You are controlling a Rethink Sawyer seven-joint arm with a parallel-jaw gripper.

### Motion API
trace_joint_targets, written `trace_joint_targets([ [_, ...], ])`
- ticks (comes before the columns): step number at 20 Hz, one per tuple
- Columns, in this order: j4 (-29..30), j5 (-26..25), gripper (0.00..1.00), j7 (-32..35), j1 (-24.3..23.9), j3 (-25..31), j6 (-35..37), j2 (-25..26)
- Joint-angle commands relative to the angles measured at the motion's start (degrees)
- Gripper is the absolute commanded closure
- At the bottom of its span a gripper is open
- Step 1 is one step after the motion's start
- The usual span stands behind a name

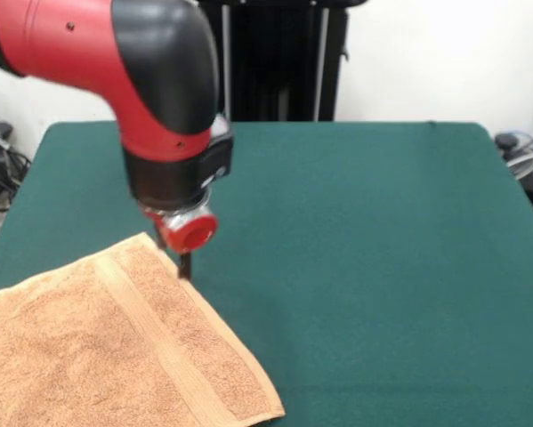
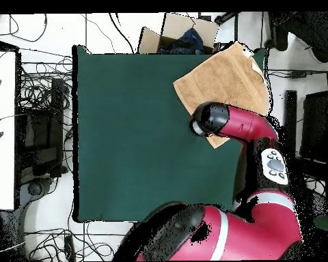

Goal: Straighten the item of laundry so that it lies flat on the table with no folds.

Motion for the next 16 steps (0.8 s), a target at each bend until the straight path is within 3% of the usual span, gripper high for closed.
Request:
trace_joint_targets([
  [1, 7.0, 0.4, 0.00, 3.9, 2.9, -0.1, 1.8, -3.9],
  [7, 2.8, -3.0, 0.00, 1.1, 3.6, -0.1, -1.7, -2.1],
  [16, -2.8, -4.0, 0.00, -1.0, 5.2, 0.0, 2.2, -1.1],
])
